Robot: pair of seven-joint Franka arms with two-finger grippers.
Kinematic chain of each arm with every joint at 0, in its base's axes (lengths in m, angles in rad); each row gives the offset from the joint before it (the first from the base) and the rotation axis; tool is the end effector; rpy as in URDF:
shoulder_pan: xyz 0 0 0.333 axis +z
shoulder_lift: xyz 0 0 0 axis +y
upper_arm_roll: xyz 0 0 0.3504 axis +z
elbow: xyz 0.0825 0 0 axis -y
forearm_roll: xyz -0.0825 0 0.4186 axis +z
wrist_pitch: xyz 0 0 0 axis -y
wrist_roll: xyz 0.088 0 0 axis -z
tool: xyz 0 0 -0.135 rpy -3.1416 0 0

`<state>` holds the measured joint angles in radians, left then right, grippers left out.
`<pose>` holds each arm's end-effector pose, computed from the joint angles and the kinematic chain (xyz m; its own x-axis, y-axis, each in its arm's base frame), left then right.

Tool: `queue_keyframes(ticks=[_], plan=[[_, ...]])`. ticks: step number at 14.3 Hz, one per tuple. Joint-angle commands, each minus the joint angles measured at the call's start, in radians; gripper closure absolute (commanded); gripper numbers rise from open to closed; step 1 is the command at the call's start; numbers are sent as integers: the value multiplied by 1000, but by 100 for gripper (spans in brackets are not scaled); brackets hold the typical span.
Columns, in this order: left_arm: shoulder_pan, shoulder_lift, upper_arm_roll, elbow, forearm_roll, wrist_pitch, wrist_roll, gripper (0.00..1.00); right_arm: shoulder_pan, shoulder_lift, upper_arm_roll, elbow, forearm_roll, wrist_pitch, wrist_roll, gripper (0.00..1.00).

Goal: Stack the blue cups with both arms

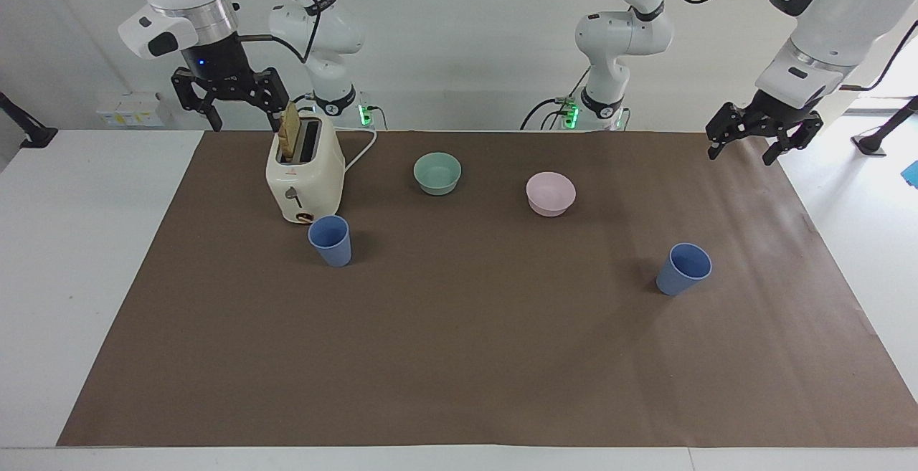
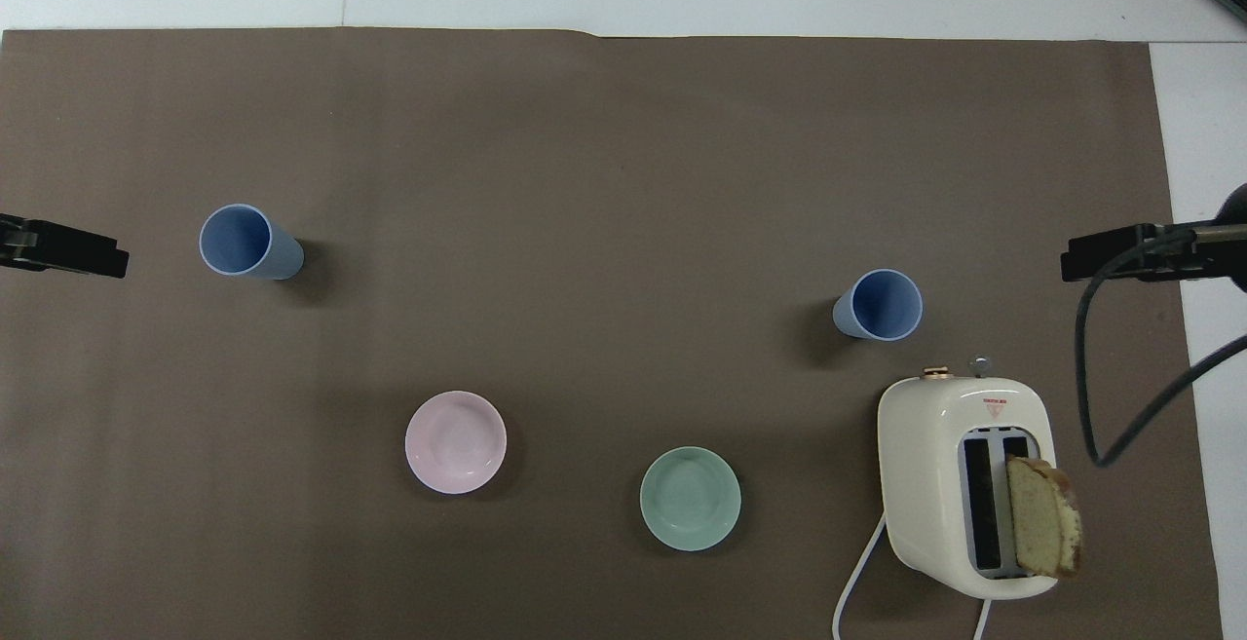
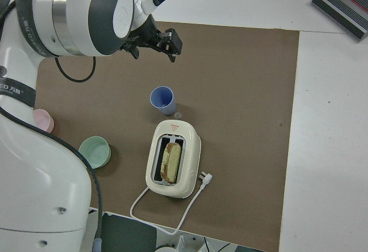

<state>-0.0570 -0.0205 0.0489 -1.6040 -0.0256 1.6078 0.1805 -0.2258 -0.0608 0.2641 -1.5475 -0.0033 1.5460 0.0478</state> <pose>0.5861 -0.0078 0.6294 0.9820 -0.1865 0.0286 -0.1871 -0.9821 0.0218 0.5672 0.0264 0.6744 0.9983 -0.0092 0.0580 -0.0102 -0.9998 0.0164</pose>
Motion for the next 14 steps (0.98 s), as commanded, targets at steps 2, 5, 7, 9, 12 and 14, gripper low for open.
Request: queue_keyframes(ticks=[2, 5, 7, 9, 12, 14], plan=[[-14, -10, 9, 4, 16, -16, 5, 0, -17, -20, 4, -25, 23, 8, -8, 0], [-14, -10, 9, 6, 16, -14, 4, 0, -17, -20, 6, -25, 23, 8, -8, 0], [-12, -10, 8, 7, 16, -11, 2, 0, -17, -20, 4, -25, 23, 8, -8, 0], [-14, -10, 9, 7, 16, -12, 2, 0, -17, -20, 6, -25, 23, 8, -8, 0], [-4, -9, 9, 7, 16, -14, 1, 0, -17, -20, 4, -25, 23, 8, -8, 0], [-1, -9, 9, 7, 16, -19, -1, 0, -17, -20, 4, -25, 23, 8, -8, 0]])
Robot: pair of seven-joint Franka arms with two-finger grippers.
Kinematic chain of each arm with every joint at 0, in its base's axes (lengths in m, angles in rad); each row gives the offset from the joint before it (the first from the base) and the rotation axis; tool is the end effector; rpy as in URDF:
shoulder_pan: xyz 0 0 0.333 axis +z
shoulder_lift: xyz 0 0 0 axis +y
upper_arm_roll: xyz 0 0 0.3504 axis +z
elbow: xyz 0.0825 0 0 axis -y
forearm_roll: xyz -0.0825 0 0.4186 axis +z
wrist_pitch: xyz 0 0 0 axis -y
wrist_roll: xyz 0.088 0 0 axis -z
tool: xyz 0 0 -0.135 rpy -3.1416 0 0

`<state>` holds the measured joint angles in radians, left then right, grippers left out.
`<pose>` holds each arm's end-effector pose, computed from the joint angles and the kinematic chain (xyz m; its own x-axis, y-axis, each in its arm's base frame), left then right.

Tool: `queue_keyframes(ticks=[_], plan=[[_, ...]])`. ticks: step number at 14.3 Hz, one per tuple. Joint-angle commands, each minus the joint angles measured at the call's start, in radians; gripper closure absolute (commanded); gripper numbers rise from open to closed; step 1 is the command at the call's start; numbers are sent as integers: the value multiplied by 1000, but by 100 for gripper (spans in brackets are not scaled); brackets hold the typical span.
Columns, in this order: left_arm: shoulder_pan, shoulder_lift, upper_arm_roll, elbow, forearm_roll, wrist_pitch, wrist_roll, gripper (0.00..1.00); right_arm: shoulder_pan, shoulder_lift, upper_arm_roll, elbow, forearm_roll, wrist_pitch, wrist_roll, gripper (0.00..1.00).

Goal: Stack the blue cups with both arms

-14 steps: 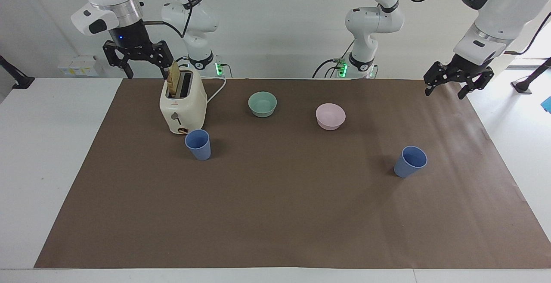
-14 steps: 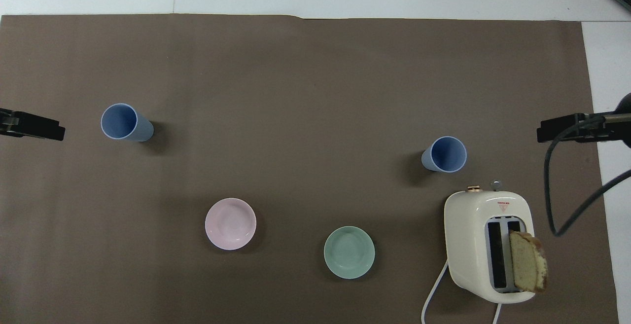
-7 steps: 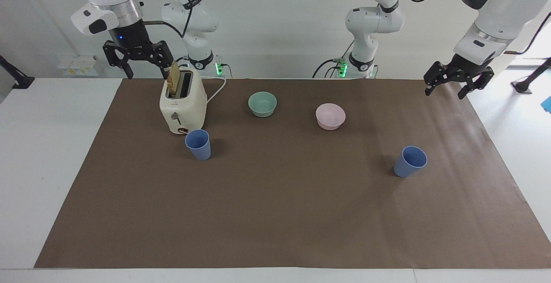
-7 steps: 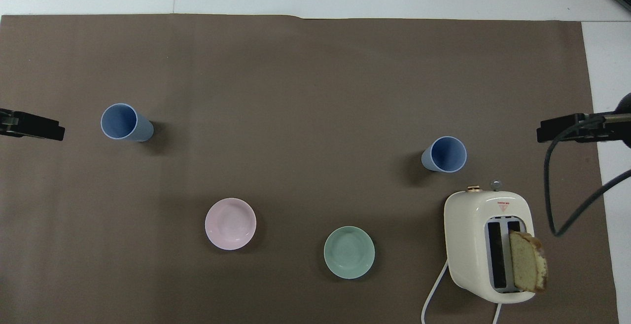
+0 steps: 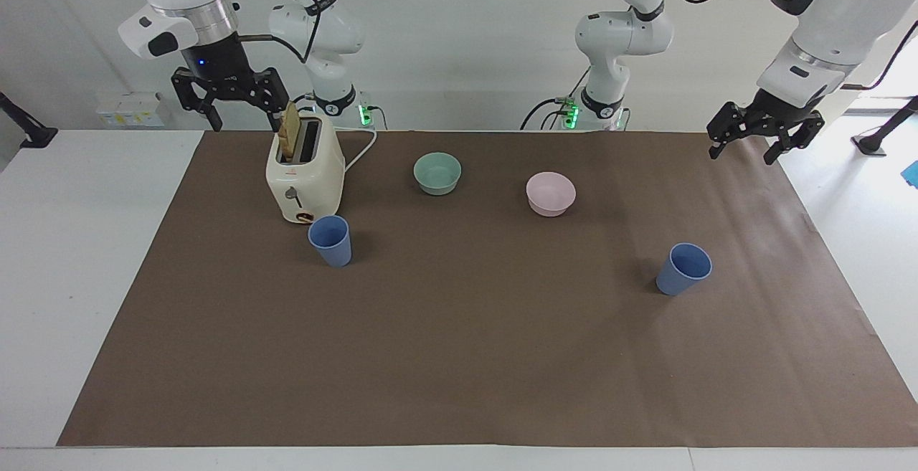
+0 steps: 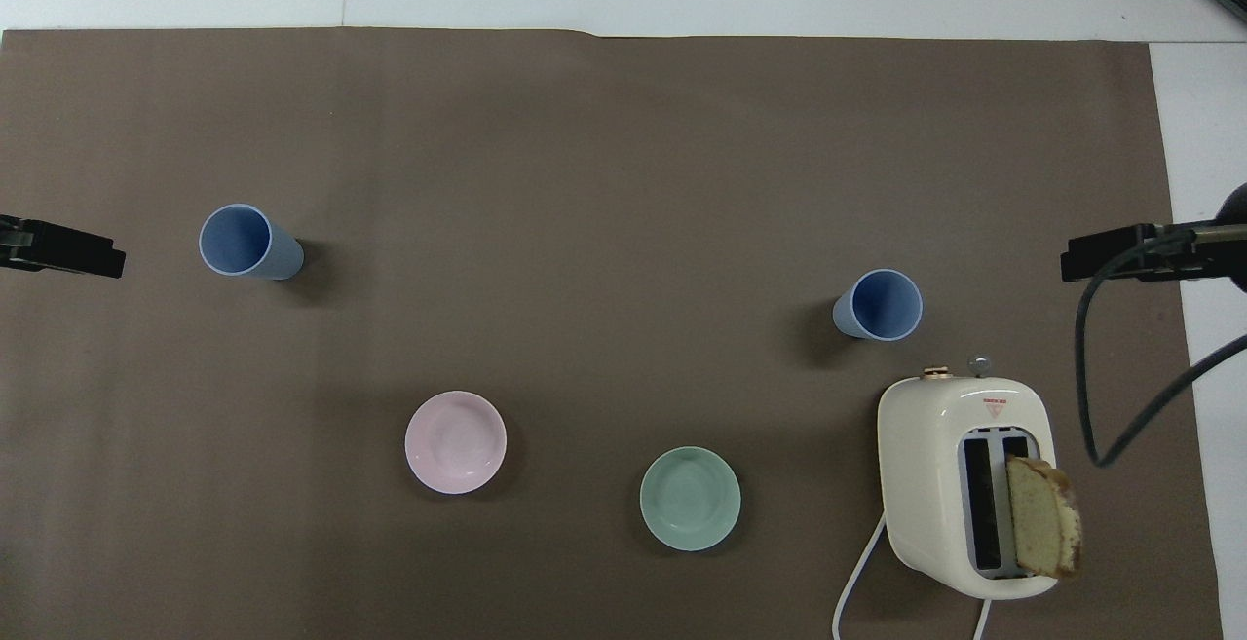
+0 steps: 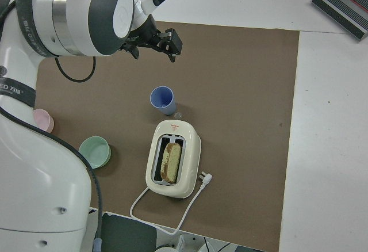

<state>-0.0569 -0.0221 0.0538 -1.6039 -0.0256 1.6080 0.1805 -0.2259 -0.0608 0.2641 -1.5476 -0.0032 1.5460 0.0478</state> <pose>0.5857 -0.0048 0.6304 0.9829 -0.1816 0.0305 -0.1822 -0.9830 0.0217 0.5672 0.0264 0.6743 0.9983 -0.0093 0.0579 -0.0103 -0.9998 0.0163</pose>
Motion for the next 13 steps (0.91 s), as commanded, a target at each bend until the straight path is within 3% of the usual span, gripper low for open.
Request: queue_keyframes(ticks=[1, 13], plan=[[-1, -7, 6, 7, 16, -11, -1, 0, -17, -20, 4, -25, 23, 8, -8, 0], [-1, -15, 5, -4, 16, -14, 11, 0, -17, -20, 4, -25, 23, 8, -8, 0]])
